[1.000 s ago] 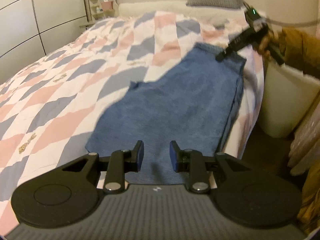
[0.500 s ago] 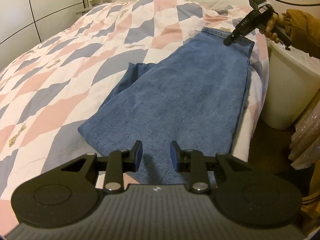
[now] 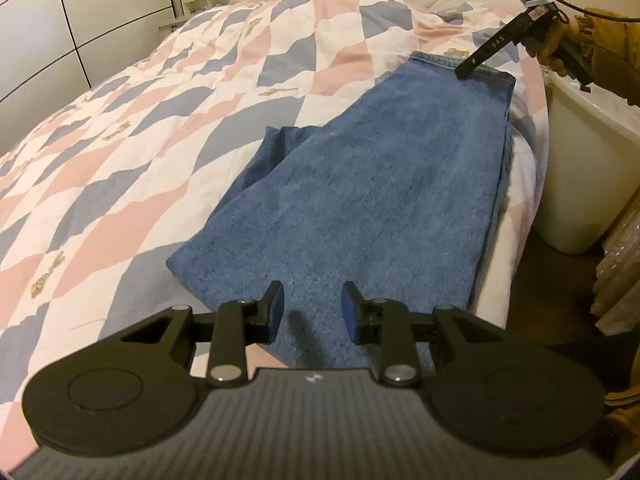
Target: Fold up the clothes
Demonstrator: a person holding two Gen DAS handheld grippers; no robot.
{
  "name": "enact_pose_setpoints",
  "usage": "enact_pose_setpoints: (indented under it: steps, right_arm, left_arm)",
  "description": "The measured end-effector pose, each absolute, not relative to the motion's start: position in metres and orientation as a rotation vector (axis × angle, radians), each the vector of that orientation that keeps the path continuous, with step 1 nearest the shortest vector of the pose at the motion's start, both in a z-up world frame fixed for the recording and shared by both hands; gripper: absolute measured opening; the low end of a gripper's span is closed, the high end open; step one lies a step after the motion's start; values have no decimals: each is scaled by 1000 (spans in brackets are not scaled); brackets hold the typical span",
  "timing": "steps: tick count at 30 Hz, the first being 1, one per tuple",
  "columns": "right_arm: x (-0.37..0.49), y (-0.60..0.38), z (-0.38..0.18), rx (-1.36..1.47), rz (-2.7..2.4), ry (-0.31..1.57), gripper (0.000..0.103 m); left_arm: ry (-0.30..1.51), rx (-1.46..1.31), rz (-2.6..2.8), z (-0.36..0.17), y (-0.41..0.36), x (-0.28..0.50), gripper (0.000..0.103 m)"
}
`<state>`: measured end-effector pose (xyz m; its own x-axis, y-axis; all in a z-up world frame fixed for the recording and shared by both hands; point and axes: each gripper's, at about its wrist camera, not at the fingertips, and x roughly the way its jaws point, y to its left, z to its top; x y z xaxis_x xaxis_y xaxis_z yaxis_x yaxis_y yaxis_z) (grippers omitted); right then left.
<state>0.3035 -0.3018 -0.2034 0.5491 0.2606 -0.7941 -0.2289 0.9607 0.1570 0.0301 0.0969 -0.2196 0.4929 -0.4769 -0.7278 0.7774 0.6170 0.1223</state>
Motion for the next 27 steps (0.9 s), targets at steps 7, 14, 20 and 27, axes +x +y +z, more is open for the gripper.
enact_pose_setpoints:
  steps: [7, 14, 20, 27]
  right_arm:
    - [275, -296, -172, -14, 332, 786, 30]
    - [276, -296, -224, -24, 361, 910, 1]
    - [287, -295, -203, 19, 362, 816, 8]
    - [311, -300, -234, 79, 349, 892, 1]
  left_arm:
    - [702, 460, -809, -221, 92, 29, 27]
    - [756, 438, -778, -239, 94, 43, 29]
    - [684, 407, -760, -221, 99, 63, 28]
    - [787, 360, -729, -256, 111, 105, 12]
